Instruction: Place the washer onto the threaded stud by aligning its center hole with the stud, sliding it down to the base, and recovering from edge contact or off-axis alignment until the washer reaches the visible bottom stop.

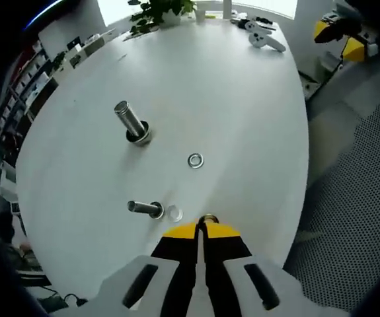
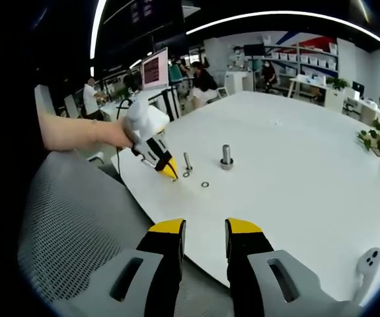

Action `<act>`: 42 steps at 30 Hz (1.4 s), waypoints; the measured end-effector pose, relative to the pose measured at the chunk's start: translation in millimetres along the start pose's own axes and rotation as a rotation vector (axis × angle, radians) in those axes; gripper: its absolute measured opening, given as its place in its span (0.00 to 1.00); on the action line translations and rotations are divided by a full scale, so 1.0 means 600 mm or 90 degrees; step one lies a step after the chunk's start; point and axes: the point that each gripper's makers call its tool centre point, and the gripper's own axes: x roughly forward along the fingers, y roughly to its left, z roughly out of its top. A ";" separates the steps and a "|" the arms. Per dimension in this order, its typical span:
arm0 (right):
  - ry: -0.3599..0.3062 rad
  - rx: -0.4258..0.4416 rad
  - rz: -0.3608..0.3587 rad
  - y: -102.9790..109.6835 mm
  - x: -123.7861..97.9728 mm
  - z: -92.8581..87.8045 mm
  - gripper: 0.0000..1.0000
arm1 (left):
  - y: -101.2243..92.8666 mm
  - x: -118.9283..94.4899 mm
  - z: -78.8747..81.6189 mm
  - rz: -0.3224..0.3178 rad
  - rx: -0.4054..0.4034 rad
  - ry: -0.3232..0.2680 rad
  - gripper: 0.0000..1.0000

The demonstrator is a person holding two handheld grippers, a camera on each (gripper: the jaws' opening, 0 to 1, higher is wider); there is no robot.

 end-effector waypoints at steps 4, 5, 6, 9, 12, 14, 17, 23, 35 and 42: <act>0.000 0.001 0.000 0.000 0.000 0.000 0.26 | 0.014 -0.014 0.010 0.014 -0.019 -0.019 0.00; 0.000 0.001 0.000 0.000 0.000 0.000 0.26 | 0.017 -0.017 0.011 0.017 -0.022 -0.022 0.00; 0.001 0.001 0.000 0.000 0.000 0.000 0.26 | 0.019 -0.020 0.012 0.019 -0.024 -0.025 0.00; 0.000 0.000 0.000 0.000 0.000 0.001 0.26 | 0.027 -0.031 0.013 0.031 -0.037 -0.036 0.00; 0.001 0.000 0.002 0.001 0.001 0.001 0.26 | 0.034 -0.039 0.013 0.039 -0.046 -0.043 0.00; 0.000 -0.001 0.003 0.002 0.001 0.001 0.26 | 0.038 -0.044 0.014 0.043 -0.051 -0.047 0.00; 0.000 -0.002 0.003 0.002 0.001 0.002 0.26 | 0.039 -0.050 0.017 0.048 -0.053 -0.050 0.00; -0.002 -0.005 0.004 0.002 0.001 0.002 0.26 | 0.043 -0.060 0.030 0.053 -0.049 -0.059 0.00; -0.005 -0.006 0.005 0.003 0.000 0.004 0.26 | 0.075 -0.082 0.053 0.070 -0.061 -0.085 0.00; -0.007 -0.006 0.005 0.003 0.000 0.004 0.26 | 0.089 -0.084 0.055 0.077 -0.057 -0.082 0.00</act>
